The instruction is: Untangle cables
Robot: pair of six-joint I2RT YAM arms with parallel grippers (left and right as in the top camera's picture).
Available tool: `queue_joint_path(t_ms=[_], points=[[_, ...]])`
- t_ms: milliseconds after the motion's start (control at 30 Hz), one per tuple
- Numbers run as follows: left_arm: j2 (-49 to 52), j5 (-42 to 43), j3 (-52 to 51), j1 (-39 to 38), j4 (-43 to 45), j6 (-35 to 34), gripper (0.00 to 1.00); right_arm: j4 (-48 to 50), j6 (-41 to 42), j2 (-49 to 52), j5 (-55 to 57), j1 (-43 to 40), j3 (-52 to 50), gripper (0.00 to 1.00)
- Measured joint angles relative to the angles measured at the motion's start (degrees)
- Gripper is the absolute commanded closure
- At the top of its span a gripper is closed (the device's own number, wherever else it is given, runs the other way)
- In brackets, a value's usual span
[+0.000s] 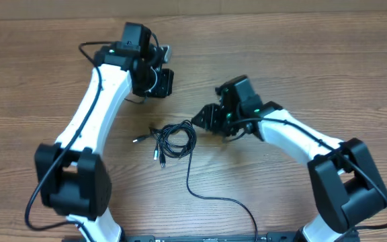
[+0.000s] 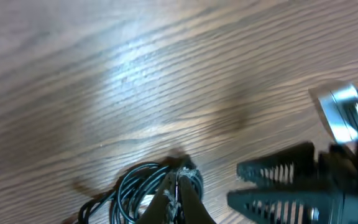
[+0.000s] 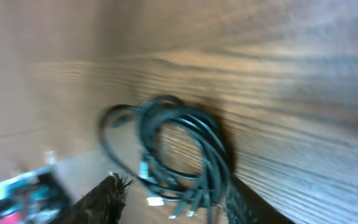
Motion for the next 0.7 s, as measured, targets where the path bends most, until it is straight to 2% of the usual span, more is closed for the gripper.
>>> queue_joint_path(t_ms=[33, 133, 233, 333, 433, 567, 700], points=[[-0.50, -0.09, 0.33, 0.00, -0.81, -0.17, 0.94, 0.48, 0.42, 0.00, -2.16, -1.20, 0.00, 0.45], [-0.81, -2.32, 0.52, 0.00, -5.29, -1.51, 0.82, -0.11, 1.60, 0.00, -6.99, -4.52, 0.00, 0.46], [-0.37, -5.44, -0.57, 0.00, -7.65, -3.56, 0.79, -3.02, 2.27, 0.00, -8.37, -5.75, 0.00, 0.46], [0.28, -6.78, -3.30, 0.00, -6.23, -4.92, 0.78, -5.44, 2.54, 0.00, -7.85, -4.94, 0.00, 0.45], [1.46, -6.99, -7.02, -0.59, -5.53, -5.79, 0.68, -6.23, 2.64, 0.00, -5.95, -3.13, -0.02, 0.46], [3.10, -6.95, -11.52, -1.68, -5.49, -8.26, 0.70, -6.23, 2.67, 0.00, -3.26, -0.59, -0.02, 0.45], [3.23, -6.95, -15.06, -2.05, -4.26, -9.90, 0.80, -6.23, 2.67, 0.00, -1.36, 0.96, -0.02, 0.45]])
